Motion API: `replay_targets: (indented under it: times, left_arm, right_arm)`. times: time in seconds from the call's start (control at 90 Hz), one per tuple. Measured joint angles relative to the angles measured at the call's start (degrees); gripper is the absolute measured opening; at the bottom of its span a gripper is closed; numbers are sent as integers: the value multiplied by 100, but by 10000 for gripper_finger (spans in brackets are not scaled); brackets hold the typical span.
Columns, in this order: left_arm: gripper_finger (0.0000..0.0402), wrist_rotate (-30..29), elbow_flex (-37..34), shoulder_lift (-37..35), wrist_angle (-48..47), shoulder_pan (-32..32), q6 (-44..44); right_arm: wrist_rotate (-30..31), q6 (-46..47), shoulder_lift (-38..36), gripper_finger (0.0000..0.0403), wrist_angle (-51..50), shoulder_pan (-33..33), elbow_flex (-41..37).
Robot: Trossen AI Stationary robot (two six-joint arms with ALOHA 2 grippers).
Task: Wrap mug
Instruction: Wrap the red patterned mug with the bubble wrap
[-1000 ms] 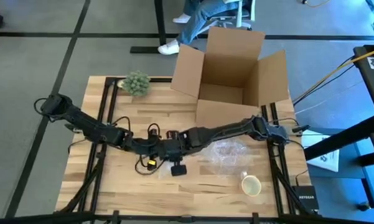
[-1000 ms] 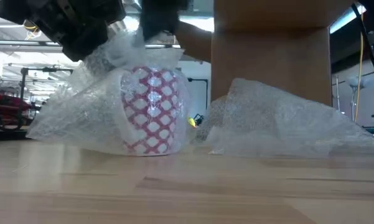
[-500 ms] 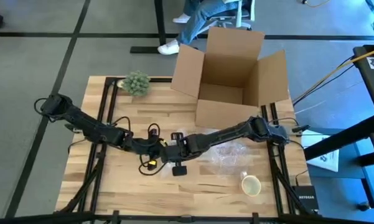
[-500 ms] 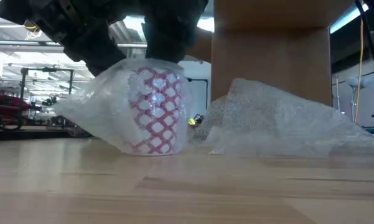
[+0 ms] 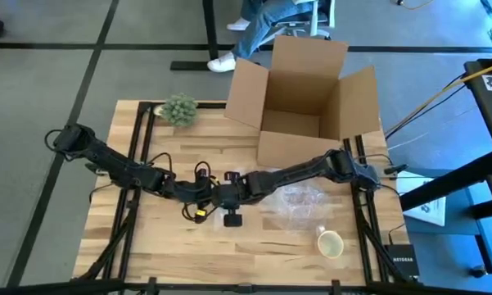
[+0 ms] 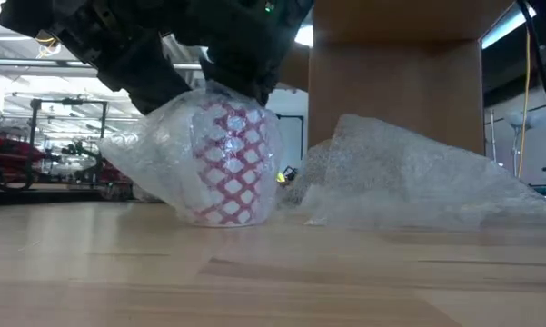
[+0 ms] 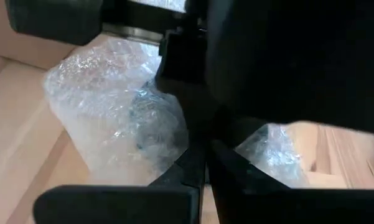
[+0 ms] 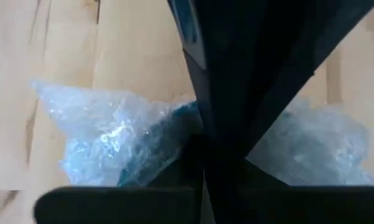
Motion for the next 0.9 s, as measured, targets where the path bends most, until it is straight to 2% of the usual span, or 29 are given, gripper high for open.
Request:
replay_targets:
  times: [0.3, 0.522, 0.9]
  left_arm:
    - [1, 55, -4, 0, 4, -9, 10]
    - [1, 51, -4, 0, 28, -9, 0]
    - [1, 40, -4, 0, 45, -7, -2]
  right_arm:
    - [-56, 30, -386, 1, -862, -26, 771]
    - [365, 102, -413, 1, -1342, -222, 1241]
    - [58, 449, -446, 1, -20, -359, -242]
